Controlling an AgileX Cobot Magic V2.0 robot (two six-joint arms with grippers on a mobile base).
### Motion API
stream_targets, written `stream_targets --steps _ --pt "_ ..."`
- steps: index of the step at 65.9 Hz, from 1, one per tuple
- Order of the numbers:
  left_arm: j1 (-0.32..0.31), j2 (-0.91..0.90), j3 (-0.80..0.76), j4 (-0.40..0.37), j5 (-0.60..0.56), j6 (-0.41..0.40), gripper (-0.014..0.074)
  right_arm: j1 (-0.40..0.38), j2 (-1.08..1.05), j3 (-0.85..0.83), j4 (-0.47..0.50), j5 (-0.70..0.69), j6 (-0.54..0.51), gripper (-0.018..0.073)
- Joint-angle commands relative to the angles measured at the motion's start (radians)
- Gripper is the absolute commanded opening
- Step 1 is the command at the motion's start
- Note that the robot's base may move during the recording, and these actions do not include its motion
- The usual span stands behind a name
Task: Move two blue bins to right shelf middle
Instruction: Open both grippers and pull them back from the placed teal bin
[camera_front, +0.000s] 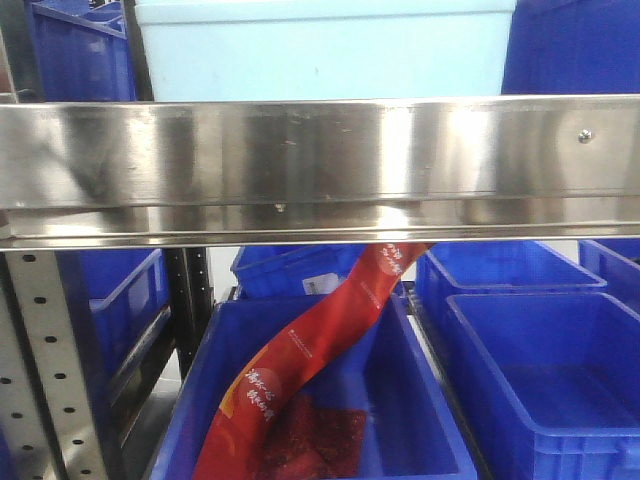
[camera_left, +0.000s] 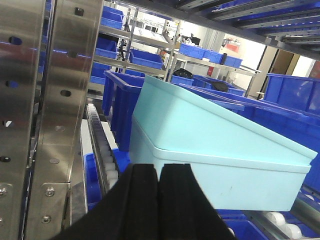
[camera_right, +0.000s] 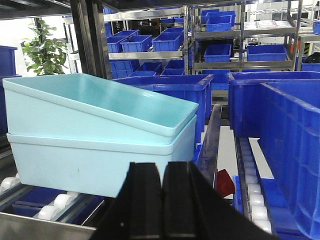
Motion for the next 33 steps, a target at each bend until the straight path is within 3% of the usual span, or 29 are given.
stream_targets --steps 1,9,14,20,25,33 --pt "-0.006 -0.006 0.000 0.002 -0.017 0.003 -0.0111 0.001 -0.006 0.002 -0.009 -0.030 -0.004 -0.0166" --pt "-0.006 -0.006 0.000 0.002 -0.017 0.003 -0.0111 -0.011 -0.008 0.009 -0.015 -0.035 -0.004 -0.0166" --pt "-0.006 -0.006 0.000 0.002 -0.017 0.003 -0.0111 -0.066 -0.041 0.039 -0.056 -0.035 -0.007 -0.0166" --pt "-0.006 -0.006 0.000 0.002 -0.017 0.003 -0.0111 -0.165 -0.115 0.112 -0.052 -0.039 -0.131 -0.0166" --pt "-0.006 -0.006 0.000 0.002 -0.017 0.003 -0.0111 -0.241 -0.193 0.191 0.012 -0.039 -0.248 -0.0166" --pt "-0.006 -0.006 0.000 0.002 -0.017 0.003 -0.0111 -0.296 -0.321 0.323 0.040 -0.039 -0.255 -0.0166"
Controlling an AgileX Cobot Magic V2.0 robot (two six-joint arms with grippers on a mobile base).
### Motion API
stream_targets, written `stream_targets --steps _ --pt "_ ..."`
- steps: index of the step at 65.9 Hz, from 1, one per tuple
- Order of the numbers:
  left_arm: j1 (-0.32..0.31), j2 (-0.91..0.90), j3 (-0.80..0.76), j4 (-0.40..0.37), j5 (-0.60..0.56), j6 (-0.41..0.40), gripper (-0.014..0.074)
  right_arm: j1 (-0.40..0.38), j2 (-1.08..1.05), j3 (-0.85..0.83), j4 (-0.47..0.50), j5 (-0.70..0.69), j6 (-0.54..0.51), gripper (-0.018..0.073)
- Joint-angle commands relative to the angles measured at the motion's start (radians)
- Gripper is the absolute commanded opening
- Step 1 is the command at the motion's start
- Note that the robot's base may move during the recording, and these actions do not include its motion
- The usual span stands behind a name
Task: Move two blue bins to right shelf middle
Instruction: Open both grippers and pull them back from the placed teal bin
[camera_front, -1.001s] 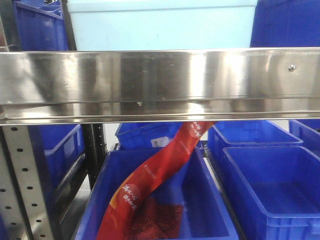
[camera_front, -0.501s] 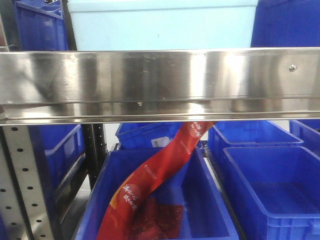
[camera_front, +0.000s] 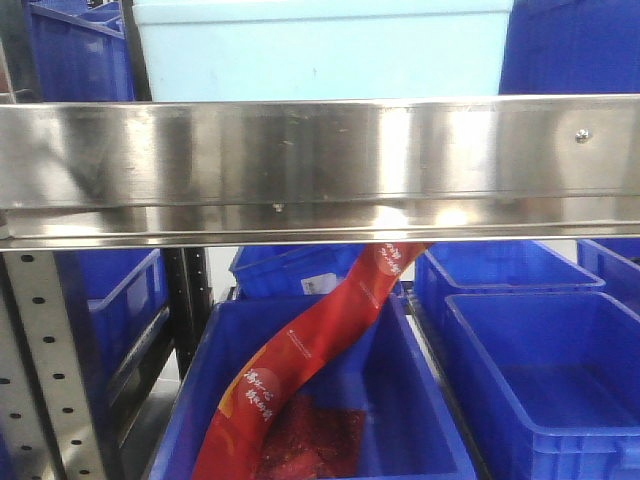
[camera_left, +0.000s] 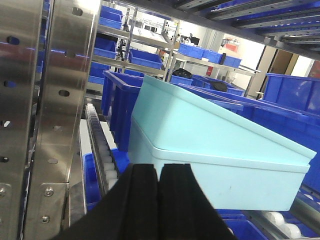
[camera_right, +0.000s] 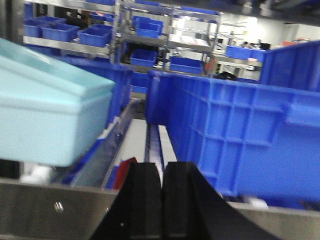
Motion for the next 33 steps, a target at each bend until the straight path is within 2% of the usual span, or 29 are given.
stream_targets --steps 1,14,33 --pt "-0.006 -0.006 0.000 0.002 -0.017 0.003 -0.0111 -0.035 -0.086 0.089 0.021 -0.018 -0.033 -0.0166" --pt "-0.006 -0.006 0.000 0.002 -0.017 0.003 -0.0111 -0.034 -0.232 0.270 0.018 -0.010 0.017 -0.0166" --pt "-0.006 -0.008 0.000 0.002 -0.021 0.003 -0.0111 -0.004 -0.232 0.272 0.016 0.012 0.019 -0.0166"
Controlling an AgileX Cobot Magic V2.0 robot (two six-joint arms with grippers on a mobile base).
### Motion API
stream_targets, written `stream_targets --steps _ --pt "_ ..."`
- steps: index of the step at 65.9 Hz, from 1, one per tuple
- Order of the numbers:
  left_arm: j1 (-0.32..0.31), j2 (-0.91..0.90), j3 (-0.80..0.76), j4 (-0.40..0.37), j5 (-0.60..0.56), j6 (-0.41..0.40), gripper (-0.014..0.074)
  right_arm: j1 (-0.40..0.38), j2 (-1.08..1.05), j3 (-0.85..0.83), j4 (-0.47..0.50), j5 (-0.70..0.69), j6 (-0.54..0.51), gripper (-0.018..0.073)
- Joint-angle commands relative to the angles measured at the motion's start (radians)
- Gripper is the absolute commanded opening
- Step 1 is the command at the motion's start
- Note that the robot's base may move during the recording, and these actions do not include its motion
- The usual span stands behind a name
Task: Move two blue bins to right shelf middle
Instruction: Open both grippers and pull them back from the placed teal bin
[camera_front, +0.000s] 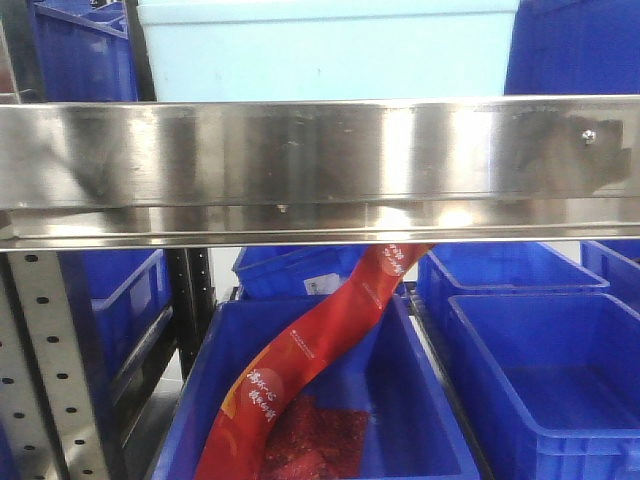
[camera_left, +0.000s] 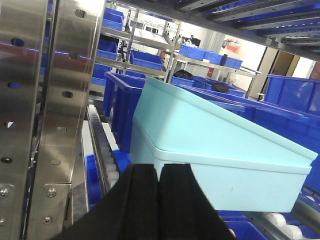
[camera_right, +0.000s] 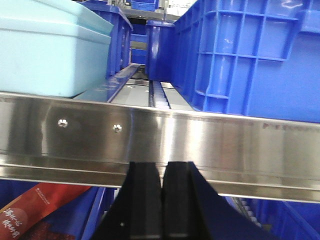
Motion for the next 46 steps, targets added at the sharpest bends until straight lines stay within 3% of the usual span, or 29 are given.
stream_targets --steps 1,46 --pt "-0.006 -0.004 -0.001 0.002 -0.021 0.003 -0.0111 0.007 -0.003 0.002 0.003 -0.013 0.004 -0.0166" --pt "-0.006 -0.004 -0.001 0.002 -0.019 0.003 -0.0111 0.007 -0.003 0.002 0.003 -0.013 0.004 -0.0166"
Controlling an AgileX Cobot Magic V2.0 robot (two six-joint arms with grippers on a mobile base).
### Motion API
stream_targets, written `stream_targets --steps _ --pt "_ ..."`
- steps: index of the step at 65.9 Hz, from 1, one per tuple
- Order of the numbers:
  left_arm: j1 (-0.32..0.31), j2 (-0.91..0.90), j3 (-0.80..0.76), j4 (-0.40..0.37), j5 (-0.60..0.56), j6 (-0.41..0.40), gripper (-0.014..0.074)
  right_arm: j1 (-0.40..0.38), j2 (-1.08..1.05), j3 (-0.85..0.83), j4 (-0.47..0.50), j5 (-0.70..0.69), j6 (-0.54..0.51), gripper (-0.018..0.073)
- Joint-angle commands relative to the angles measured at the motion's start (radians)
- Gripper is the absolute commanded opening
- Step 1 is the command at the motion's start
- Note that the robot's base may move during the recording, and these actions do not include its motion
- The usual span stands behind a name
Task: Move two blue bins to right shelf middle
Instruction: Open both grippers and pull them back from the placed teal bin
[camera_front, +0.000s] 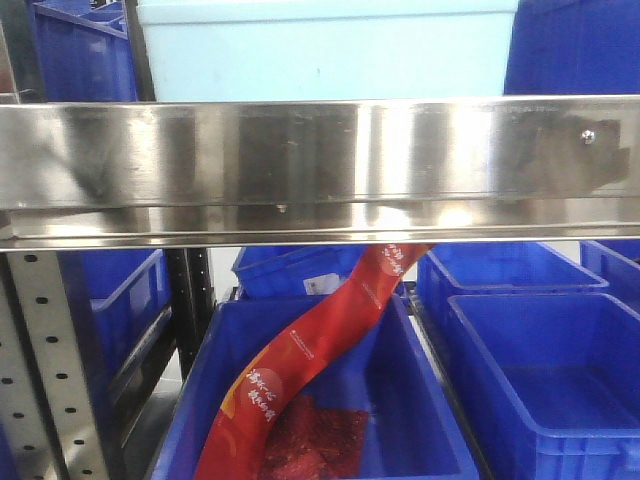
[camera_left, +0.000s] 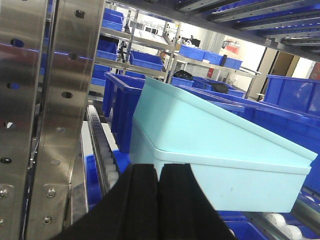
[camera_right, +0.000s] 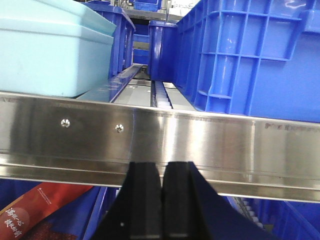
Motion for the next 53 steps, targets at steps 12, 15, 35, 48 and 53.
stream_targets --steps 12,15,35,48,53 --pt "0.028 -0.034 0.019 0.095 -0.017 0.035 -0.0111 0.002 -0.003 0.002 0.002 -0.013 0.002 -0.0166" --pt "0.055 -0.046 0.038 0.106 -0.015 0.096 -0.0111 0.002 -0.003 0.002 0.002 -0.013 0.002 -0.0166" --pt "0.213 -0.253 0.304 0.099 -0.019 0.134 -0.0111 0.002 -0.003 0.002 0.002 -0.013 0.002 -0.0166" --pt "0.215 -0.412 0.459 0.099 -0.019 0.134 -0.0111 0.002 -0.003 0.002 0.002 -0.013 0.002 -0.0166" --pt "0.215 -0.463 0.507 0.101 -0.019 0.134 -0.0111 0.002 -0.003 0.002 0.002 -0.013 0.002 -0.0166"
